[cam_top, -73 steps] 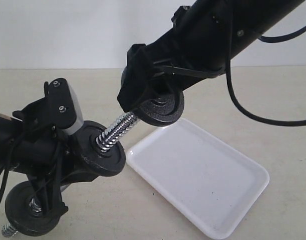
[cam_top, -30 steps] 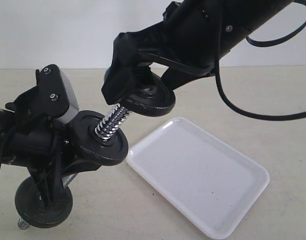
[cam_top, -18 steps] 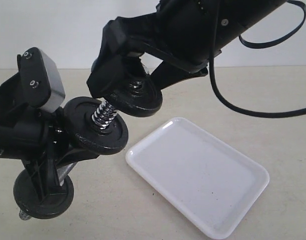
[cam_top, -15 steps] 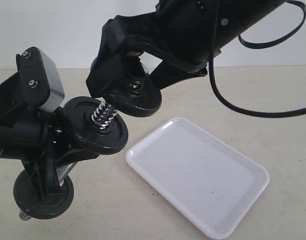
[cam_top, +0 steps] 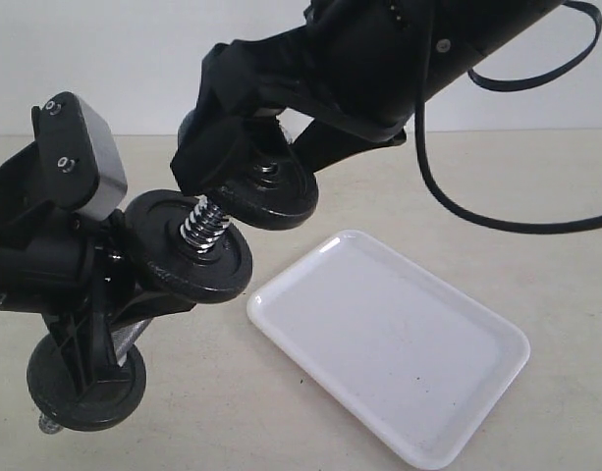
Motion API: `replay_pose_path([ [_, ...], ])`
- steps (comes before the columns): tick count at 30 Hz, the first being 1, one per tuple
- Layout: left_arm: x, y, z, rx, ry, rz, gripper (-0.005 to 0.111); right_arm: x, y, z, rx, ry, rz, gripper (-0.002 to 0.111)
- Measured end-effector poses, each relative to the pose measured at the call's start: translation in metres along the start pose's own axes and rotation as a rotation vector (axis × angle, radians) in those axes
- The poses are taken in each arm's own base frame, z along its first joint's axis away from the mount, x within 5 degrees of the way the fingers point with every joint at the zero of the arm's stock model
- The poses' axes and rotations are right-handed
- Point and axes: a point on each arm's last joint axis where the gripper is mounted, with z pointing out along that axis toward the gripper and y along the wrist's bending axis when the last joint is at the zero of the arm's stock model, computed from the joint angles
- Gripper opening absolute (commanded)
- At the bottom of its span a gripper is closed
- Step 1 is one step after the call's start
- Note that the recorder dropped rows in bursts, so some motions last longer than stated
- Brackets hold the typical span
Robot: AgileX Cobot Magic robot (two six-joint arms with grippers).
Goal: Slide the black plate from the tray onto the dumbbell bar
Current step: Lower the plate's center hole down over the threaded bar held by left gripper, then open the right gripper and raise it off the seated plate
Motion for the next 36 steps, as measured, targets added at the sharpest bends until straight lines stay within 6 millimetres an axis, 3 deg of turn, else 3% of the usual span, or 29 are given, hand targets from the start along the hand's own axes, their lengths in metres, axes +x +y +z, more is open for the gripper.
replay_pose_path([
  [2,-0.0001,0.0,0.0,0.0,-0.001,-0.002,0.004,-0.0001,-0.0004,0.0,0.004,-0.001,-0.006,0.068],
  [4,-0.0002,0.0,0.0,0.0,-0.002,-0.004,0.004,-0.0007,-0.0007,0.0,0.008,-0.008,-0.008,0.087],
  [16,-0.0005,0.0005,0.0,-0.005,-0.005,-0.016,0.004,-0.002,-0.0009,0.0002,0.015,-0.022,-0.036,0.084],
  [21,-0.0006,0.0007,0.0,-0.008,-0.006,-0.02,0.004,-0.0017,-0.0012,-0.0005,0.022,-0.021,-0.033,0.105],
  [36,0.0013,0.0007,0.0002,-0.008,-0.002,-0.033,0.004,-0.0045,-0.0043,-0.0007,0.058,-0.051,-0.025,0.105],
])
